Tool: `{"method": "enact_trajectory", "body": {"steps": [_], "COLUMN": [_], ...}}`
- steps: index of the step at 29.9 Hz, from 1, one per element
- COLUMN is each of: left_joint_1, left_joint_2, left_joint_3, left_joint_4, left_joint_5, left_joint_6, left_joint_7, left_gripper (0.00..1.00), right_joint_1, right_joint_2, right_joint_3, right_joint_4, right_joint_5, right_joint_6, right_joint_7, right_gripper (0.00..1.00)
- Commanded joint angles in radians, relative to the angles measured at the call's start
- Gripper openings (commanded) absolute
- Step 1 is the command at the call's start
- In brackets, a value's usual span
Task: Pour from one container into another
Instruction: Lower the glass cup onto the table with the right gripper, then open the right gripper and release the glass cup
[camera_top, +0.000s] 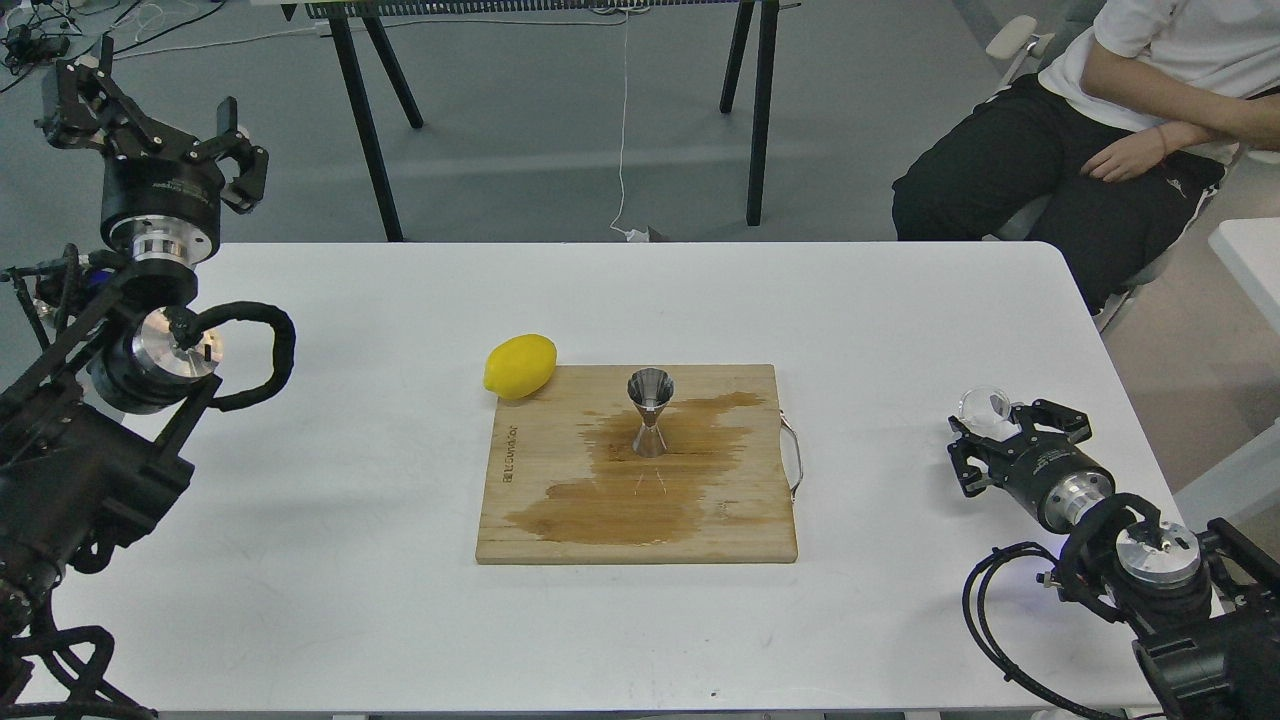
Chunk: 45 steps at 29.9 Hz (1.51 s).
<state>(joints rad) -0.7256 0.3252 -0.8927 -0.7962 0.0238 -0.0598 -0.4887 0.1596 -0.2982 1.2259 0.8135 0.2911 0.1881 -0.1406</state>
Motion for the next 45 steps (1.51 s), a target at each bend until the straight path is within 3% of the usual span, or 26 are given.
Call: {"method": "enact_trajectory", "body": {"steps": [1, 11, 17, 18, 24, 33, 37, 42, 45], "left_joint_1": [-0.002, -0.006, -0.006, -0.006, -0.006, -0.006, -0.006, -0.006, -0.006], "left_joint_2": [-0.002, -0.002, 0.002, 0.002, -0.002, 0.003, 0.003, 0.003, 0.003], "left_joint_3": [0.0, 0.005, 0.005, 0.005, 0.008, 0.009, 0.008, 0.006, 0.006], "left_joint_4": [0.0, 0.0, 0.0, 0.0, 0.002, 0.0, 0.0, 0.0, 0.0], "left_joint_5": [0.001, 0.001, 0.001, 0.001, 0.001, 0.002, 0.002, 0.002, 0.002], "left_joint_6": [0.0, 0.0, 0.0, 0.0, 0.002, 0.009, 0.014, 0.014, 0.014], "left_joint_7": [0.0, 0.0, 0.0, 0.0, 0.0, 0.0, 0.0, 0.0, 0.0], "left_gripper": [1.0, 1.0, 1.0, 1.0, 1.0, 1.0, 1.0, 1.0, 1.0], "right_joint_1": [0.0, 0.009, 0.014, 0.014, 0.018, 0.029, 0.029, 0.034, 0.035], "right_joint_2": [0.027, 0.103, 0.128, 0.135, 0.149, 0.171, 0.171, 0.171, 0.171], "right_joint_3": [0.027, 0.053, 0.086, 0.093, 0.096, 0.101, 0.101, 0.101, 0.101], "right_joint_4": [-0.03, -0.036, -0.06, -0.068, -0.082, -0.129, -0.129, -0.125, -0.125], "right_joint_5": [0.0, 0.0, 0.002, 0.0, 0.0, 0.002, 0.014, 0.014, 0.016], "right_joint_6": [0.05, 0.05, 0.056, 0.057, 0.105, 0.106, 0.117, 0.114, 0.105], "right_joint_7": [-0.001, 0.012, 0.012, 0.01, 0.01, 0.01, 0.01, 0.01, 0.01], "right_gripper": [0.82, 0.91, 0.9, 0.89, 0.52, 0.58, 0.43, 0.43, 0.57]}}
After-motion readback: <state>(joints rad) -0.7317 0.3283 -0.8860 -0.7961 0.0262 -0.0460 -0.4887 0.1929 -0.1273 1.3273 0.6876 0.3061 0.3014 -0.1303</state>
